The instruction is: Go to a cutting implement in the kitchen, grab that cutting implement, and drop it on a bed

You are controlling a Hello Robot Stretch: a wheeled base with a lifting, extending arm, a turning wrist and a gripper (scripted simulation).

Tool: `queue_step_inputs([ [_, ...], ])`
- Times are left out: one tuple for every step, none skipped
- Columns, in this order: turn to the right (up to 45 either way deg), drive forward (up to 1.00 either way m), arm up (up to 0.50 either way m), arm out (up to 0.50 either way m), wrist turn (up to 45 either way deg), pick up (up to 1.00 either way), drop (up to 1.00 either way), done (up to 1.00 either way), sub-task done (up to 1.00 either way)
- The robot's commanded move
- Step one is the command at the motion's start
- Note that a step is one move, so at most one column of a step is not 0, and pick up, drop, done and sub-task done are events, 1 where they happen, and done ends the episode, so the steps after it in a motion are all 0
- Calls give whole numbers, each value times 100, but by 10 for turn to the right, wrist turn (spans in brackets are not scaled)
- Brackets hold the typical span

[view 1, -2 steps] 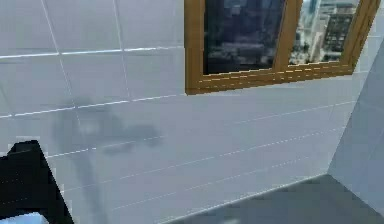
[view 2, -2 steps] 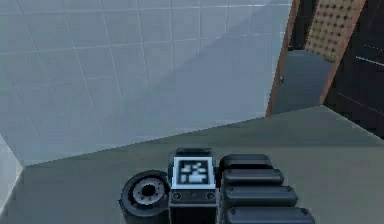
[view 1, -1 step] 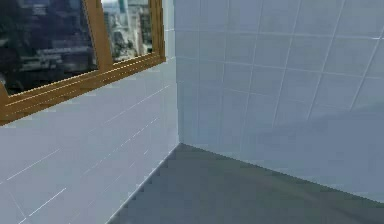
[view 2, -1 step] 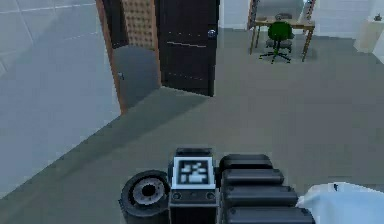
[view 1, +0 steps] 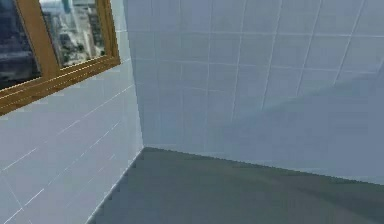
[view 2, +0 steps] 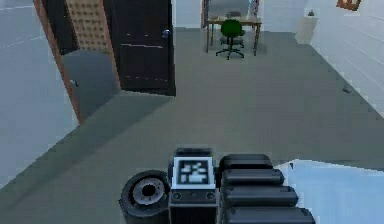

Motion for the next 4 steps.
queue_step_inputs([
  [-450, 0, 0, 0, 0, 0, 0, 0, 0],
  [-450, 0, 0, 0, 0, 0, 0, 0, 0],
  [-450, 0, 0, 0, 0, 0, 0, 0, 0],
  [-210, 0, 0, 0, 0, 0, 0, 0, 0],
])
